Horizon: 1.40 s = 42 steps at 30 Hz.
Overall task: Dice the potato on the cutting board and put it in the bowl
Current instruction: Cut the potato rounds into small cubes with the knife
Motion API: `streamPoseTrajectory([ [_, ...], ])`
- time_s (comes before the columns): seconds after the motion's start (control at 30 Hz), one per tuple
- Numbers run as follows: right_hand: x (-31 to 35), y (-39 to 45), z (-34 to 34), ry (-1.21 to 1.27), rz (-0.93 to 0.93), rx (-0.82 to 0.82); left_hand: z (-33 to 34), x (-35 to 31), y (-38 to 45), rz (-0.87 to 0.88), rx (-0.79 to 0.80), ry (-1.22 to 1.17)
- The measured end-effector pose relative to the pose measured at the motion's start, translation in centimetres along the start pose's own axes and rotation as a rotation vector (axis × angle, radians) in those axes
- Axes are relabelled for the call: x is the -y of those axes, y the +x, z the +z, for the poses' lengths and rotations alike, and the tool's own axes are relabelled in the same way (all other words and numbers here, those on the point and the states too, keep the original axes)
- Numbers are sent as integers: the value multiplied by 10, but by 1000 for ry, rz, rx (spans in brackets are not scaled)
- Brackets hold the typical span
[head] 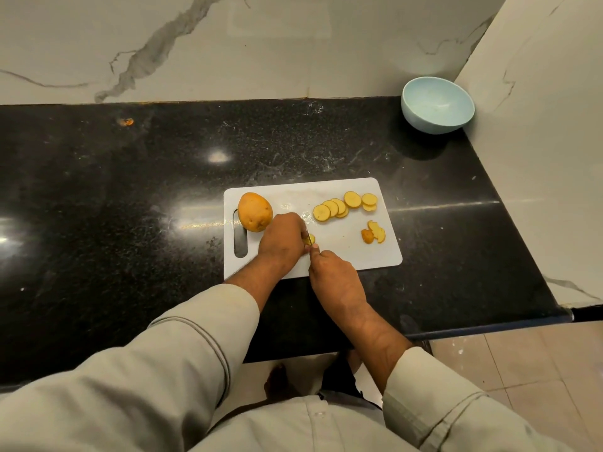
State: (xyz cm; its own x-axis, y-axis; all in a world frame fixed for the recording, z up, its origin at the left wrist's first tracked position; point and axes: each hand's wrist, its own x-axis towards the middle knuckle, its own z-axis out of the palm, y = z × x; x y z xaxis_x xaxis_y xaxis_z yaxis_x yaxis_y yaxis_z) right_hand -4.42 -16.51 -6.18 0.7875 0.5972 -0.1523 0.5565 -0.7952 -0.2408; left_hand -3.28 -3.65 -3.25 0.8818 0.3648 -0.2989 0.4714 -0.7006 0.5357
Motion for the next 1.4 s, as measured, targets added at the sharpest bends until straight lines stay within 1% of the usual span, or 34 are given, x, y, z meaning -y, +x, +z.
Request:
streamPoseTrajectory([
  [0.2, 0, 11, -1, 22, 41, 41, -1, -2, -2, 28, -6, 65],
  [0.4, -7, -18, 7, 1, 6, 52, 2, 0, -4, 32, -29, 28],
  [0.53, -13, -36, 7, 37, 13, 94, 3, 3, -2, 41, -31, 3],
  [0.67, -17, -48, 3, 58, 6, 51, 8, 12, -7, 57, -61, -65],
  [0.77, -14, -47, 0, 65, 15, -18, 11, 21, -12, 15, -75, -199],
  [0.83, -9, -40, -2, 69, 10, -42, 11, 24, -13, 5, -87, -236],
  [1.0, 1, -18, -1, 43, -8, -24, 9, 20, -15, 61, -97, -152],
  [1.13, 5, -8, 3, 40, -13, -17, 7, 19, -13, 48, -72, -157],
  [1.4, 3, -4, 6, 74, -6, -20, 6, 9, -13, 36, -75, -25],
])
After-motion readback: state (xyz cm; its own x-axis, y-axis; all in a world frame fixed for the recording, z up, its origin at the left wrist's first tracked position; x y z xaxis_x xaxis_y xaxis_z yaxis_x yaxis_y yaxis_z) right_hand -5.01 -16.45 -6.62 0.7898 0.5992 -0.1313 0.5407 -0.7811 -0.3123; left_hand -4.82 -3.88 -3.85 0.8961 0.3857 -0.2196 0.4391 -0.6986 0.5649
